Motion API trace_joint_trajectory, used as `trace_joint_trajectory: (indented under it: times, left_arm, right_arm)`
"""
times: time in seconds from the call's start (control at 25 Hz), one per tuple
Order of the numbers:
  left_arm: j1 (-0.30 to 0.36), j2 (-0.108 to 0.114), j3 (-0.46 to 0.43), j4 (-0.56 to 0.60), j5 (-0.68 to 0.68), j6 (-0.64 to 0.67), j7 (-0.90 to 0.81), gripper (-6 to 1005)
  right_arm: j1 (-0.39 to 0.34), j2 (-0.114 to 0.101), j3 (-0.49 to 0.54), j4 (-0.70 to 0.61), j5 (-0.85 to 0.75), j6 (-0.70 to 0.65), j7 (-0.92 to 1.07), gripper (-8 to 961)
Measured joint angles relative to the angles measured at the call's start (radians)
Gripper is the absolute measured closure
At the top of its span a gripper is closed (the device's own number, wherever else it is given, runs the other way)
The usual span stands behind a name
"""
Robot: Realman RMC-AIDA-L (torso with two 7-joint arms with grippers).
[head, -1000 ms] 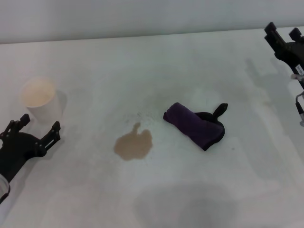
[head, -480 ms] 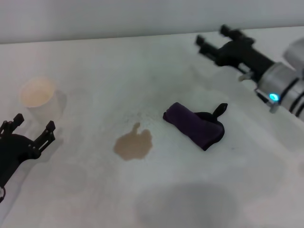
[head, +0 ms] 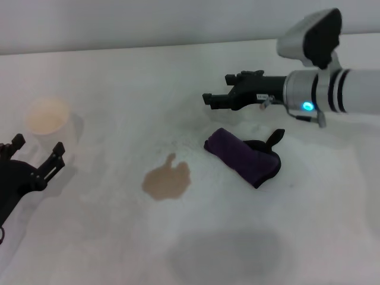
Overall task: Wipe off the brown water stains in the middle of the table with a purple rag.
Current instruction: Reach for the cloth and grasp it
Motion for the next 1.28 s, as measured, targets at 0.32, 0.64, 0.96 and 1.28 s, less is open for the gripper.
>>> trace_joint_trajectory:
  times: [0.32, 0.64, 0.96, 1.28]
  left_arm:
    - [0.004, 0.001, 0.0, -0.001, -0.05, 0.009, -0.032, 116]
    - [0.003, 0.002, 0.0, 0.0, -0.061, 0.009, -0.033, 116]
    - [-0.005, -0.001, -0.015, 0.0, -0.065, 0.009, -0.045, 115]
    - [-0.004, 0.0, -0.015, 0.0, -0.09, 0.017, -0.069, 115]
  right_arm:
    - [-0.135, -0.009, -0.492, -0.46, -0.039, -0.018, 0.41, 143]
    - [-0.296, -0.007, -0.69, -1.007, -0.6, 0.045, 1.061, 163]
    - [-0.325, -0.006, -0.926, -1.224, -0.894, 0.232, 1.461, 162]
    - [-0.309, -0.002, -1.089, -1.26, -0.959, 0.305, 1.633, 162]
